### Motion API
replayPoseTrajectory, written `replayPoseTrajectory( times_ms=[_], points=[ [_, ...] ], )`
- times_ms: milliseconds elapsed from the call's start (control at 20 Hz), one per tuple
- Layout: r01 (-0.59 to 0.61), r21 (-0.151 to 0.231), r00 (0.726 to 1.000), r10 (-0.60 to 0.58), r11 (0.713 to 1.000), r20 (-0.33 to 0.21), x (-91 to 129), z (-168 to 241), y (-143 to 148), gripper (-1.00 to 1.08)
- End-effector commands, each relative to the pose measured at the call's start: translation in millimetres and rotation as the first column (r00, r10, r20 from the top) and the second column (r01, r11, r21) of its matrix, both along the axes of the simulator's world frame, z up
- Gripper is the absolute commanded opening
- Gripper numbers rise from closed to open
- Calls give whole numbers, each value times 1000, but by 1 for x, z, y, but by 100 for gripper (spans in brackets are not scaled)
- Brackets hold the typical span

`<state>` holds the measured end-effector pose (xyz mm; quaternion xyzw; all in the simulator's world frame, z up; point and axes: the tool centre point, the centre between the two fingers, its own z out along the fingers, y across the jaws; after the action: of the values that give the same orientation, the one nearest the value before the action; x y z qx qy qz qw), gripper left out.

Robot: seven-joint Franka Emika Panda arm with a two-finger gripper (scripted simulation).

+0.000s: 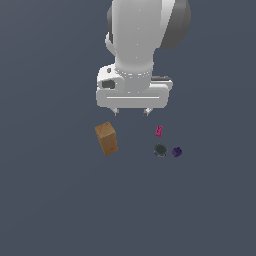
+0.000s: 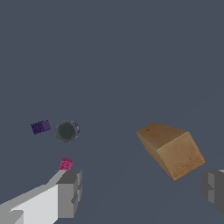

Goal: Pick up a designated object from a clutter of objects.

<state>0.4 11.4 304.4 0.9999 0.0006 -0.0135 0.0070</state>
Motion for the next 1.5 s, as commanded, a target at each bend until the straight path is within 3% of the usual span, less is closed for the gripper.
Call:
replayPoseTrajectory(
  times_ms=[0, 400, 750, 1450],
  points=[
    [0, 0, 1000, 0, 1000, 0, 0, 0, 0, 100],
    [-19, 4, 999, 19, 1000, 43, 6, 17, 1, 100],
    [-13, 3, 999, 13, 1000, 42, 5, 11, 4, 100],
    [70, -10, 997, -69, 998, 42, -10, -66, 53, 100]
  ],
)
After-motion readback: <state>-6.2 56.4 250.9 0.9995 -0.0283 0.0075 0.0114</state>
